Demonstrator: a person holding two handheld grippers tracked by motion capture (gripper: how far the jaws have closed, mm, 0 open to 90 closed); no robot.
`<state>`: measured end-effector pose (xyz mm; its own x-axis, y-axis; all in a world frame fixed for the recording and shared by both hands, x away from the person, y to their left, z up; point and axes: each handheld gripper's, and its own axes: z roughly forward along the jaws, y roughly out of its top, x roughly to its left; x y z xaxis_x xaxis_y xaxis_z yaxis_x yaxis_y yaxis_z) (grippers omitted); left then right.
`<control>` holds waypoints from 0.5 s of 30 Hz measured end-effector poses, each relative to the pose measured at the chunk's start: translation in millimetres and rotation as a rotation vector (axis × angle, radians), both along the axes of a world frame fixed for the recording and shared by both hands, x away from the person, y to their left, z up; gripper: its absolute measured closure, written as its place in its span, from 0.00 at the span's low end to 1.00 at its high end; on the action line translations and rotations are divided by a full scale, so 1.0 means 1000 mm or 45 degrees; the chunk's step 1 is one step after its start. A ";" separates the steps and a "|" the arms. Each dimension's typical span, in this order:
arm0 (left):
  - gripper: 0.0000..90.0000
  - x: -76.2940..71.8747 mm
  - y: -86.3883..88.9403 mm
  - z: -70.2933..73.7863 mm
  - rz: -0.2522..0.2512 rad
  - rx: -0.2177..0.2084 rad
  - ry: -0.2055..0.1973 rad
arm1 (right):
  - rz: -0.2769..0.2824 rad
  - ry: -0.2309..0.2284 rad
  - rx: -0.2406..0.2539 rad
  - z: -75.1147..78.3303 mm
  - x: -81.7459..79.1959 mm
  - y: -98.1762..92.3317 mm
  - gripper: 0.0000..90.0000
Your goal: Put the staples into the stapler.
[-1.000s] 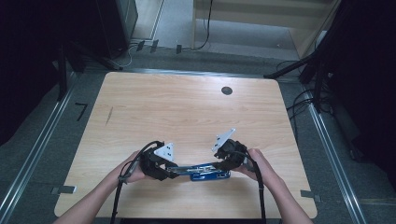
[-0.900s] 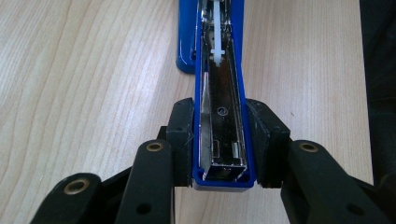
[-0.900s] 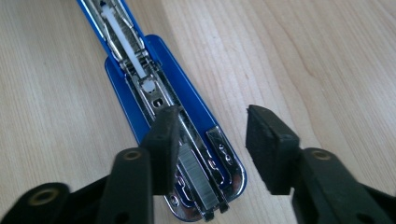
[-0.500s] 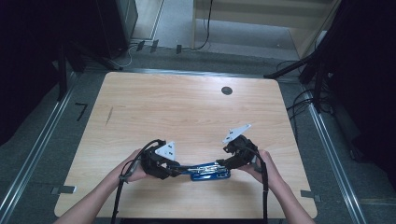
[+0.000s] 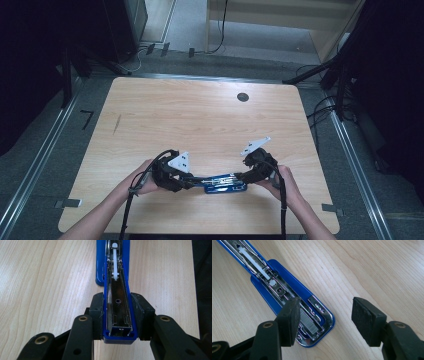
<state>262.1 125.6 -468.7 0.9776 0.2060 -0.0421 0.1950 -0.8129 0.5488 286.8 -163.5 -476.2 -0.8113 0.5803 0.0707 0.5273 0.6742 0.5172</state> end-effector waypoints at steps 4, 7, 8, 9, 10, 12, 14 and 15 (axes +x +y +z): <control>0.73 -0.001 -0.001 0.001 0.002 0.007 -0.005 | -0.012 -0.008 -0.011 0.000 -0.001 0.002 0.43; 0.73 -0.001 -0.001 0.001 0.005 0.000 -0.006 | -0.024 -0.005 -0.016 0.001 -0.001 0.002 0.42; 0.73 -0.001 -0.001 0.001 0.004 0.003 -0.006 | -0.023 -0.013 -0.013 0.001 -0.001 0.002 0.41; 0.73 -0.001 -0.001 0.001 0.002 0.008 -0.010 | -0.031 -0.011 -0.016 0.001 -0.001 0.002 0.40; 0.73 -0.001 -0.001 0.001 0.003 0.010 -0.011 | -0.038 -0.010 -0.016 0.001 -0.001 0.003 0.39; 0.73 -0.001 -0.002 0.002 -0.002 0.015 -0.014 | -0.042 -0.006 -0.011 0.001 -0.001 0.003 0.38; 0.73 -0.002 -0.003 0.003 0.002 0.008 -0.015 | -0.038 -0.006 -0.012 0.001 -0.001 0.003 0.38; 0.73 -0.002 -0.003 0.004 0.006 0.010 -0.018 | -0.039 -0.007 -0.013 0.001 -0.002 0.003 0.37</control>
